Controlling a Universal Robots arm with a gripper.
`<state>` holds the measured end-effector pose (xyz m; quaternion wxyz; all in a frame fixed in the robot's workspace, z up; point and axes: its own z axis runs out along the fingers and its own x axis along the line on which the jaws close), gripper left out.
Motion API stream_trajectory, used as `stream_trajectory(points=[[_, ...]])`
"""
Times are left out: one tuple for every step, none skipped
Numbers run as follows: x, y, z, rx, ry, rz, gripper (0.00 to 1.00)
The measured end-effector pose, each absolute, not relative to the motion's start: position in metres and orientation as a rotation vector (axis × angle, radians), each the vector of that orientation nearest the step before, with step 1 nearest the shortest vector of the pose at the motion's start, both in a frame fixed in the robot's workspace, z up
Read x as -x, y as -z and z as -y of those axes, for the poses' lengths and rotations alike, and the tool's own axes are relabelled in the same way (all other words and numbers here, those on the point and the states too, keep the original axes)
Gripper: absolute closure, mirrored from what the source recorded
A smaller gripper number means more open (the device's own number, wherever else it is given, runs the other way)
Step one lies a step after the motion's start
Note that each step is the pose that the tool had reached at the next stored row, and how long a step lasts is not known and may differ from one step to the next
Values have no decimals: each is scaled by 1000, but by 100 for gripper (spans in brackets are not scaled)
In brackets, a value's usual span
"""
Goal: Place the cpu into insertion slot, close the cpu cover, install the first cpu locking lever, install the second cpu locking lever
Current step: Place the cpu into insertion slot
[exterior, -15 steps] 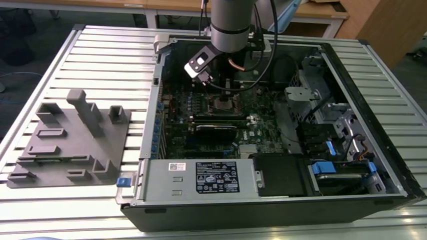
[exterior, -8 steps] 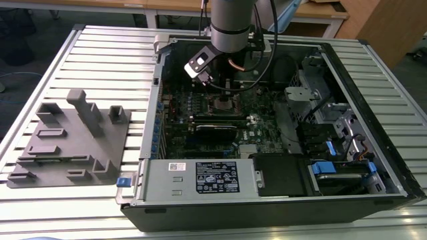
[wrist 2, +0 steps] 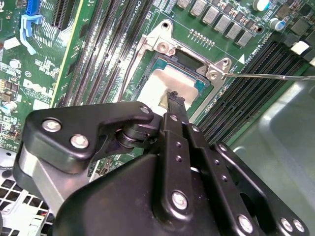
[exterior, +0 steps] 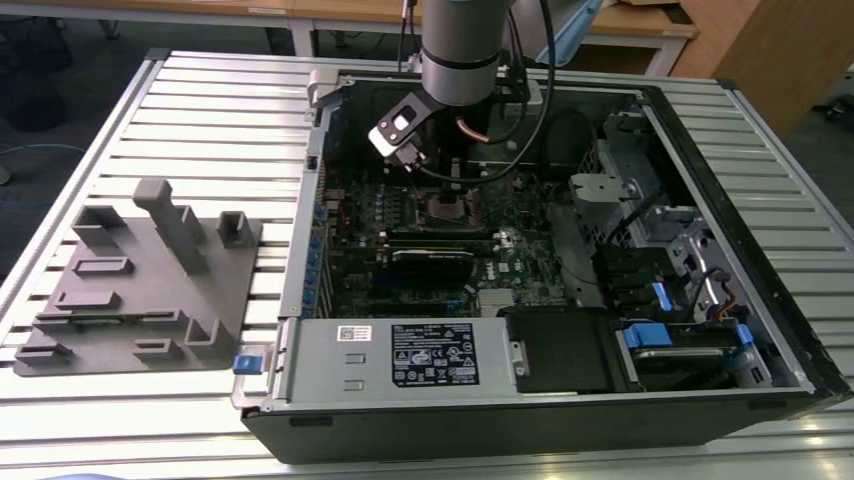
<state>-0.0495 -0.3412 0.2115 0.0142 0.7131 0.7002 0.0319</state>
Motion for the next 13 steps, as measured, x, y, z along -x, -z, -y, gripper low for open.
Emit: stream_trajectory(points=[[49, -211, 341, -2221, -98, -2180, 89], [49, -211, 341, -2223, -95, -2182, 89], [50, -211, 341, -2223, -94, -2183, 89], [50, -211, 341, -2224, -93, -2183, 89], [50, -211, 341, -2224, -93, -2183, 89], [50, -211, 341, -2224, -92, -2183, 89], [50, -211, 341, -2224, -92, -2184, 89], [50, -211, 341, -2224, -92, -2184, 89], [50, -211, 341, -2224, -91, -2184, 89], [50, -211, 341, -2224, -92, -2184, 89], [49, -210, 341, -2224, -92, -2184, 89], [50, -209, 341, -2224, -91, -2184, 89], [50, -208, 341, -2224, -91, -2184, 89]])
